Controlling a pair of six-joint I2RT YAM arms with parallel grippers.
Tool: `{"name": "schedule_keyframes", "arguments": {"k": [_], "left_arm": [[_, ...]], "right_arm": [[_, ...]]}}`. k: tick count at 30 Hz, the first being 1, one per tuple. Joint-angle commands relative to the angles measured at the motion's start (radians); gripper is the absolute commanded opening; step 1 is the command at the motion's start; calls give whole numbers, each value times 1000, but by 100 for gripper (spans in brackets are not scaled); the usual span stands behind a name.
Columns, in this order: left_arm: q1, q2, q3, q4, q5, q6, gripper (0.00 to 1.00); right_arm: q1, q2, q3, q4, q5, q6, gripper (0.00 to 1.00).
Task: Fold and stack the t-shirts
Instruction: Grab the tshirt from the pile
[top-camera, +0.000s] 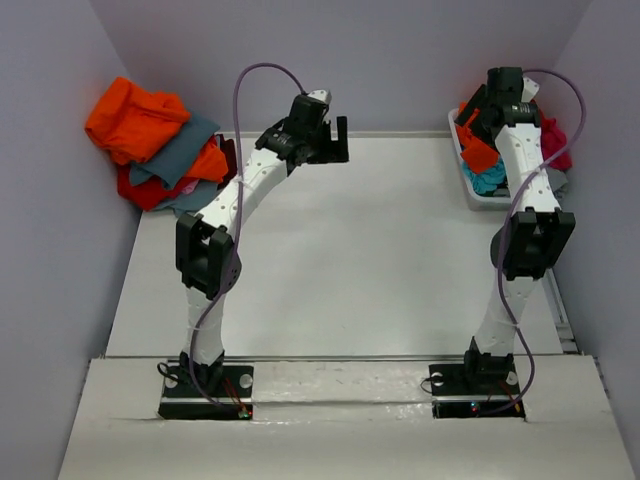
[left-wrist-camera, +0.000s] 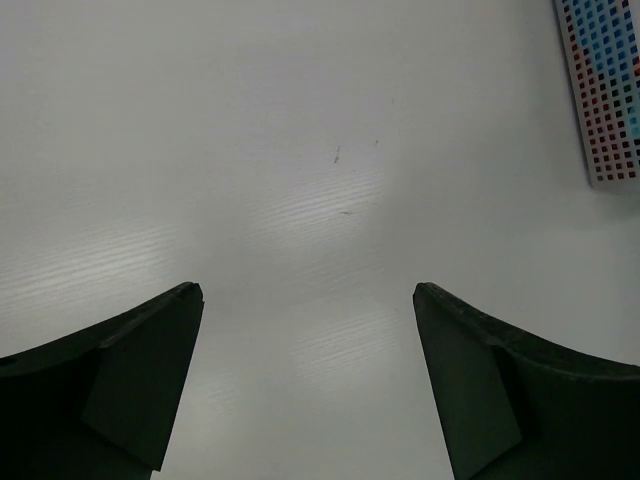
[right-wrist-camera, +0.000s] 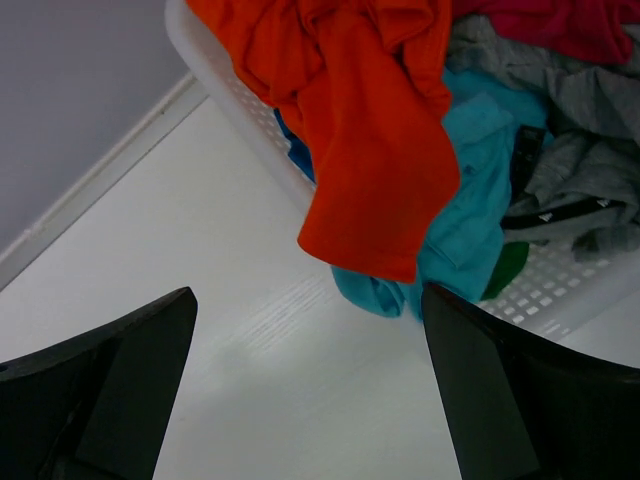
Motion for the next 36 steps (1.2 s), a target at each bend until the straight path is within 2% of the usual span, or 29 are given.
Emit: {"name": "schedule_keyframes", "arguments": {"k": [1,7,16,28,32,35,36], "left_arm": [[49,2,66,1,62,-31,99],[69,1,65,-13,56,-22,99],[87,-7,48,-12,82,-25,99],[96,1,34,-2,96,-33,99],[96,10,34,1,102,-37,99],[96,16,42,1,105,-37,99],[96,18,45,-1,105,-37,99]], "right_arm": [[-27,74,160,-34,-22,-1,100],[-77,117,156,17,-75,36,99],[-128,191,205,-2,-105,26,98],[-137,179,69,33,-116,34,95],[-147,173,45,37,-118,40,90],[-147,174,38,32,-122,45,79],[-147,174,36,34,-124,45,79]]}}
